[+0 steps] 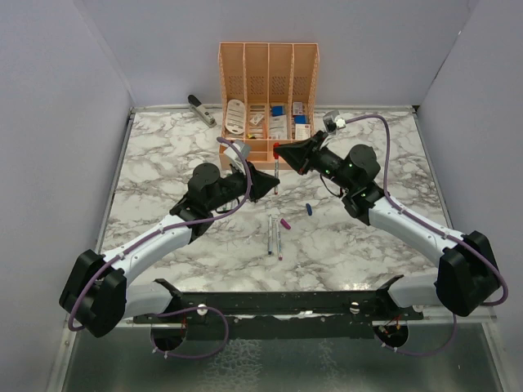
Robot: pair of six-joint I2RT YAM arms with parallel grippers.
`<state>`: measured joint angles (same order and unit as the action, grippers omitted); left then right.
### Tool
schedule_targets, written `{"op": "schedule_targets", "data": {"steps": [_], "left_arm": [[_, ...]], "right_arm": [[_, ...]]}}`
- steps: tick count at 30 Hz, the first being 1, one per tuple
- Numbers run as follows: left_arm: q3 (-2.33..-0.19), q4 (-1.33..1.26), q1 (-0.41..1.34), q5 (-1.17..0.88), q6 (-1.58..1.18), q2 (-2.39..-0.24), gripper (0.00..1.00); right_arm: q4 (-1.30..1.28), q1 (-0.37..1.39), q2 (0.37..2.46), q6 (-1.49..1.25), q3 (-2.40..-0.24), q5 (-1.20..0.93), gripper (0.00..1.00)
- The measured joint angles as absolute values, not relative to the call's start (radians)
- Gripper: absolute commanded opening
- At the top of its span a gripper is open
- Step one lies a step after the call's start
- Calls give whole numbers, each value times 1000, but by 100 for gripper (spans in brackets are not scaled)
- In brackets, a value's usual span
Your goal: Insert the pens into the pen caps
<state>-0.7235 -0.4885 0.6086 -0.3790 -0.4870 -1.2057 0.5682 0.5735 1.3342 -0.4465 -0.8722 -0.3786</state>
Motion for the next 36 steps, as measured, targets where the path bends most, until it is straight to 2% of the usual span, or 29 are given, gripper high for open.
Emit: {"op": "schedule_targets", "data": {"steps": [18, 29, 36], "left_arm": [[-722, -435, 601, -328, -476, -1194, 0], [-632, -481, 573, -295, -512, -1072, 0], [-601, -490, 564, -263, -522, -1041, 0]], "right_arm": [[532, 615, 1367, -402, -903, -314, 2], [372, 634, 1377, -406, -962, -302, 34], [297, 636, 1383, -390, -1001, -286, 37]]}}
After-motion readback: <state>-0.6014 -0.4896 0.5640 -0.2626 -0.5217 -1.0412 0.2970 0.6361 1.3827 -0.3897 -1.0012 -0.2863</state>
